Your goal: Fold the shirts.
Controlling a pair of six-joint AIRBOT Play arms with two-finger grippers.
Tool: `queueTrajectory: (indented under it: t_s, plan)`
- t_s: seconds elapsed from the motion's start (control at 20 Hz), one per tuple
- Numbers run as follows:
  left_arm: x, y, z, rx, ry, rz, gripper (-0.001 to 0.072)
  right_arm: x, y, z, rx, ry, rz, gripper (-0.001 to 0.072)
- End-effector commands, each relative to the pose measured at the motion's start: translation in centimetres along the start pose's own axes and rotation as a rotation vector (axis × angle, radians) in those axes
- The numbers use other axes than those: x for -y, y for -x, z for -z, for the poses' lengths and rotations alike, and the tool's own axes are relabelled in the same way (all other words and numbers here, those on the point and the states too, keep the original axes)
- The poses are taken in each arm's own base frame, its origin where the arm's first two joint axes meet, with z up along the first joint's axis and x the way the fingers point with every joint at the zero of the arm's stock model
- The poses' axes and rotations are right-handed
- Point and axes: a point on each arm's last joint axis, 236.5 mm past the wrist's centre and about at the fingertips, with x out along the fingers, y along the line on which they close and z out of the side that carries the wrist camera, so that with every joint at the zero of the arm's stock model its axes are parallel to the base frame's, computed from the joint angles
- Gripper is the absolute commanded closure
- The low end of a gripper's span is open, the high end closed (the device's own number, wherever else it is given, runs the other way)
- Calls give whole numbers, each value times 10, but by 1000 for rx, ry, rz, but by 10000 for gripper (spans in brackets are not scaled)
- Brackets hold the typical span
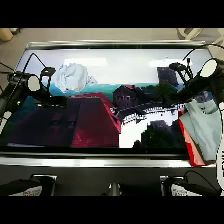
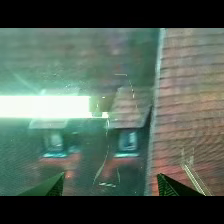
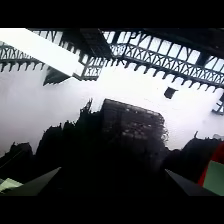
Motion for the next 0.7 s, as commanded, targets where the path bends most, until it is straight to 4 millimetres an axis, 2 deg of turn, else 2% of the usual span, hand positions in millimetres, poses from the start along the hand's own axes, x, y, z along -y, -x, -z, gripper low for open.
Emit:
queueTrajectory:
  t_s: [0.0, 0.65]
  plan:
    - [0, 0, 0, 0, -1, 0, -12, 0, 0, 0, 0, 1, 0, 43]
    - [1, 0, -2, 8, 1, 2, -12, 0, 0, 0, 0, 0, 0, 43]
